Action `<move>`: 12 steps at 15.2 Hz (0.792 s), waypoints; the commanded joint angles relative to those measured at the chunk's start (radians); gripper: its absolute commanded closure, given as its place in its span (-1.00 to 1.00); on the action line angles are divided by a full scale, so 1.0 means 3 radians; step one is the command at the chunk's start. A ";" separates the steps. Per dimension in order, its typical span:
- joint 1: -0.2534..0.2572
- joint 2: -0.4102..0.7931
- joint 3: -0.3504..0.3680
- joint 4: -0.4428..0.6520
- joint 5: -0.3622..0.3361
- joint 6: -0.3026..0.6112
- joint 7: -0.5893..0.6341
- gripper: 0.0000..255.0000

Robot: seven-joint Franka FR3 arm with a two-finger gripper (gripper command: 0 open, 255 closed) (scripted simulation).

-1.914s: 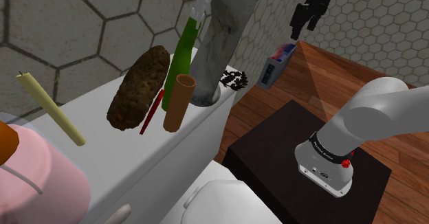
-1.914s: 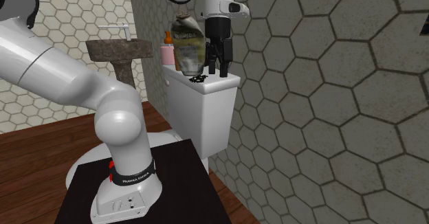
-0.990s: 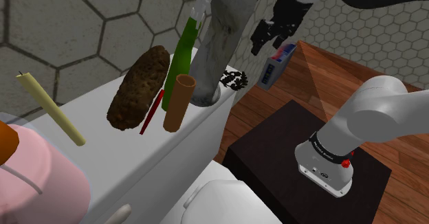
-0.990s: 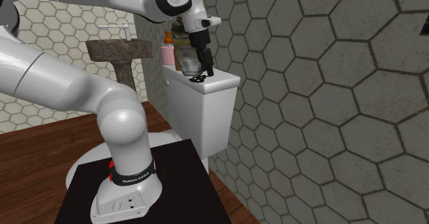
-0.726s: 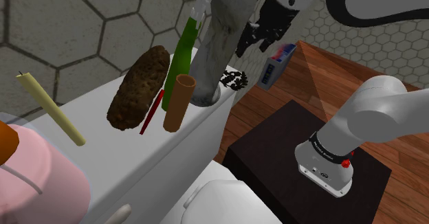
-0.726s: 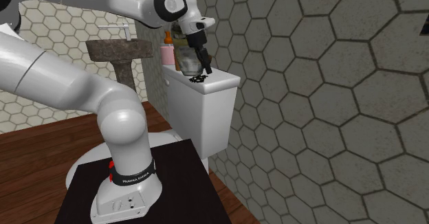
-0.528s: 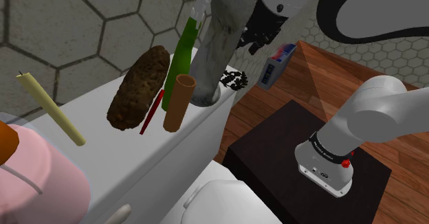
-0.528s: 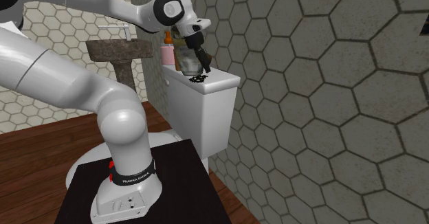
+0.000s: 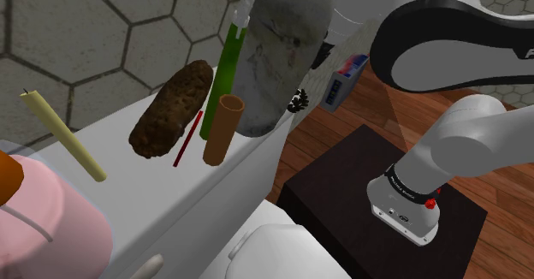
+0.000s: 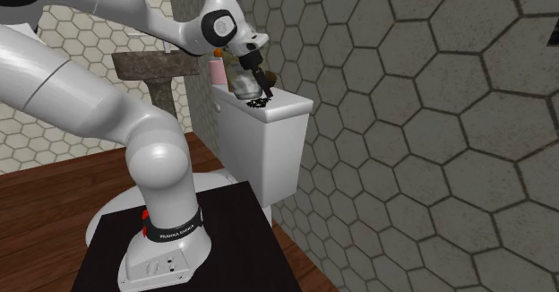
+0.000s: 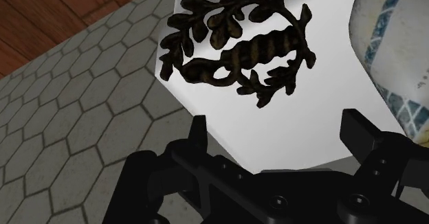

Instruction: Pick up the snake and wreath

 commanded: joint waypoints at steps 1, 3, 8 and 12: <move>-0.0003 0.0031 0.0040 -0.0062 0.0011 0.0096 0.0018 -1.00; -0.0003 0.0052 0.0070 -0.0117 0.0022 0.0171 0.0031 -1.00; -0.0005 0.0053 0.0064 -0.0120 0.0021 0.0176 0.0025 1.00; -0.0005 0.0054 0.0065 -0.0120 0.0021 0.0177 0.0025 1.00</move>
